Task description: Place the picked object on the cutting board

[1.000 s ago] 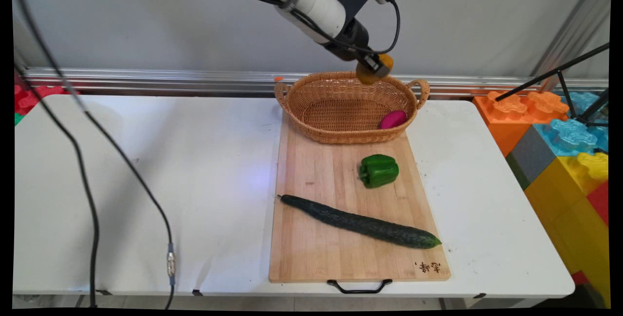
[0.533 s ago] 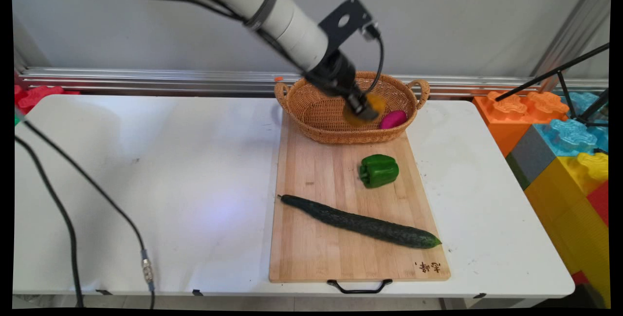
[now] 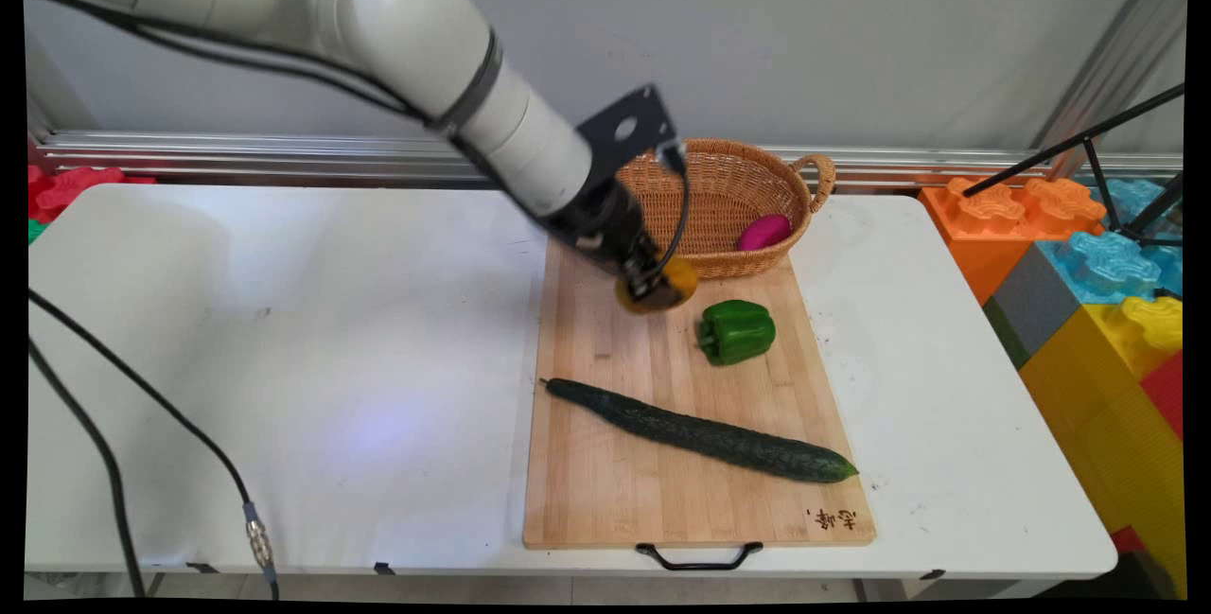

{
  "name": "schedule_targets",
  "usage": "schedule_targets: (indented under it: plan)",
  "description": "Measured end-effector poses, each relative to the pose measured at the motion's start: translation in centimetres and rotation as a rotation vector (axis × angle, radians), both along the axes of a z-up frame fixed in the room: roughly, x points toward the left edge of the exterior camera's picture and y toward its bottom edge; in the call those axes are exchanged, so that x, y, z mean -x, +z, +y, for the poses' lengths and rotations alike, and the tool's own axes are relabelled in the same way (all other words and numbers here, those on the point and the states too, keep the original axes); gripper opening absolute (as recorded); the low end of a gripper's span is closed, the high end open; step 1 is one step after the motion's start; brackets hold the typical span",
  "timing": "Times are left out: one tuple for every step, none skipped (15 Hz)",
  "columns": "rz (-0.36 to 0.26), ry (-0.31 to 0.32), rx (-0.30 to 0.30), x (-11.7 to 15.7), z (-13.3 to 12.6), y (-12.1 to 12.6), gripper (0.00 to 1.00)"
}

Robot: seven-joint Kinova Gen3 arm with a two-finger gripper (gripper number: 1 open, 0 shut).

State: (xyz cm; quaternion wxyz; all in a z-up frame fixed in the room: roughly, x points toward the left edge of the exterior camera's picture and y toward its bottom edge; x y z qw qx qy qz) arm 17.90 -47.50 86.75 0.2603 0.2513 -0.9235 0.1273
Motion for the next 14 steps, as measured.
schedule_targets:
  plan:
    - [-0.010, -0.003, -0.006, -0.2, 0.2, -0.6, 0.00]
    - [-0.026, -0.005, -0.015, -0.5, 0.5, -1.5, 0.00]
    - [-0.036, -0.007, -0.019, -0.7, 0.7, -2.1, 0.00]
    - [-0.048, -0.010, -0.025, -1.0, 0.9, -2.9, 0.00]
    - [-0.055, -0.011, -0.029, -1.1, 1.0, -3.5, 0.00]
    - [-0.064, -0.013, -0.035, -1.3, 1.2, -4.3, 0.00]
    - [-0.068, -0.014, -0.038, -1.4, 1.2, -4.8, 0.00]
    - [-0.073, -0.016, -0.042, -1.4, 1.3, -5.5, 0.00]
    - [-0.077, -0.017, -0.045, -1.5, 1.3, -6.3, 0.00]
    - [-0.079, -0.019, -0.046, -1.5, 1.3, -6.9, 0.00]
    - [-0.080, -0.020, -0.046, -1.5, 1.3, -7.4, 0.00]
    - [-0.080, -0.021, -0.047, -1.4, 1.3, -7.6, 0.00]
    - [-0.079, -0.022, -0.046, -1.3, 1.2, -8.0, 0.00]
    - [-0.078, -0.024, -0.045, -1.3, 1.2, -8.1, 1.00]
